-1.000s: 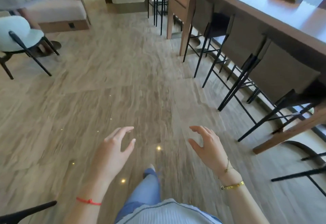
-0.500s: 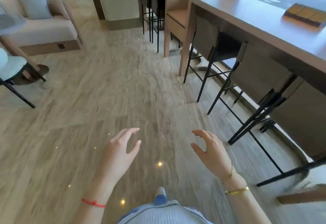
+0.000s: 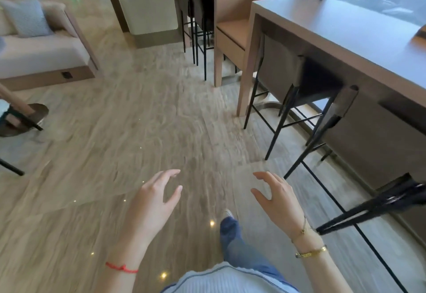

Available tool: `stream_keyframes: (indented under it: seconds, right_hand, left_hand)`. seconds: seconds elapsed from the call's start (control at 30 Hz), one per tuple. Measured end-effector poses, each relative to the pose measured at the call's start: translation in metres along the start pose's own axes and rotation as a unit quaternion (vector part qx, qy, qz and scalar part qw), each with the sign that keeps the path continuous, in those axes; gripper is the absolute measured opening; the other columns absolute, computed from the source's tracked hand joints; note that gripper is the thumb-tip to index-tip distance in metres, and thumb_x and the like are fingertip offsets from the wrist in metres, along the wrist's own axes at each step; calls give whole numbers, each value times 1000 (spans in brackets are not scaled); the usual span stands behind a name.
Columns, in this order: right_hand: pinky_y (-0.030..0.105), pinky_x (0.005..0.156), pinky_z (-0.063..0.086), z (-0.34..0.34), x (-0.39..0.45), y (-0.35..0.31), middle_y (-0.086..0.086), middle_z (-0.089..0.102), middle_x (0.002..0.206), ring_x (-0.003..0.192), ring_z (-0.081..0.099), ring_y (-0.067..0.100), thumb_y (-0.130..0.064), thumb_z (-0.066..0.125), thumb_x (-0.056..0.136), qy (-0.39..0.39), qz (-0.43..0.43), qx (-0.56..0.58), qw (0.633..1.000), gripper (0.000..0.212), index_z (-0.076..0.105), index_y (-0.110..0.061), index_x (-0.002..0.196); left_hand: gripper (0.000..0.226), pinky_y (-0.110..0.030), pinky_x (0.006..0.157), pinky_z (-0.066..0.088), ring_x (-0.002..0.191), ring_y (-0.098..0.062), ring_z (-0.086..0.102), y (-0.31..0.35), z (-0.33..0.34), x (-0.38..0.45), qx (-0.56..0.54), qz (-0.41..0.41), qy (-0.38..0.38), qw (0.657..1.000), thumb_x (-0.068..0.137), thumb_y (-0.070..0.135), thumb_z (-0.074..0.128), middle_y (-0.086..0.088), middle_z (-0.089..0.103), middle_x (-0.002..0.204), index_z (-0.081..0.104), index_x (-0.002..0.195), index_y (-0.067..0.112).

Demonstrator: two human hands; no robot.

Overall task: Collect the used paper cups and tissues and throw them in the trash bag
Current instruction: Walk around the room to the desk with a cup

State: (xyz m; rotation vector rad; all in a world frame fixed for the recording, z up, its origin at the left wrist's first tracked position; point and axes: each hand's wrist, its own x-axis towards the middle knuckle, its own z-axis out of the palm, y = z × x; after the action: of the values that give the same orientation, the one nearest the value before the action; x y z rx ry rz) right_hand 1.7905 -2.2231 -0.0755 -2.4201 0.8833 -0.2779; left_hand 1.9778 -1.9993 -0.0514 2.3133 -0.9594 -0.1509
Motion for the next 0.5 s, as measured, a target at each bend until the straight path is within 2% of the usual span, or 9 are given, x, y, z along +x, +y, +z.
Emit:
stream_keyframes:
  seconds: [0.2,0.5]
  right_hand:
    - [20,95,36,-21,171,3,-10,58,120,115,51,11,-37,61,88,-14,-41,-10,999,40,52,-28,125]
    - [18,97,34,-23,386,-21,-6,59,122,118,50,13,-31,62,88,-47,-92,-1,995,41,52,-22,126]
  left_hand:
    - [33,-32,84,51,101,-8,62,6,13,149,-5,-9,22,1000,87,27,67,18,63,110,62,119,28]
    - [33,-37,85,52,105,-12,62,-18,21,328,-17,-56,56,997,86,25,67,13,64,113,62,119,27]
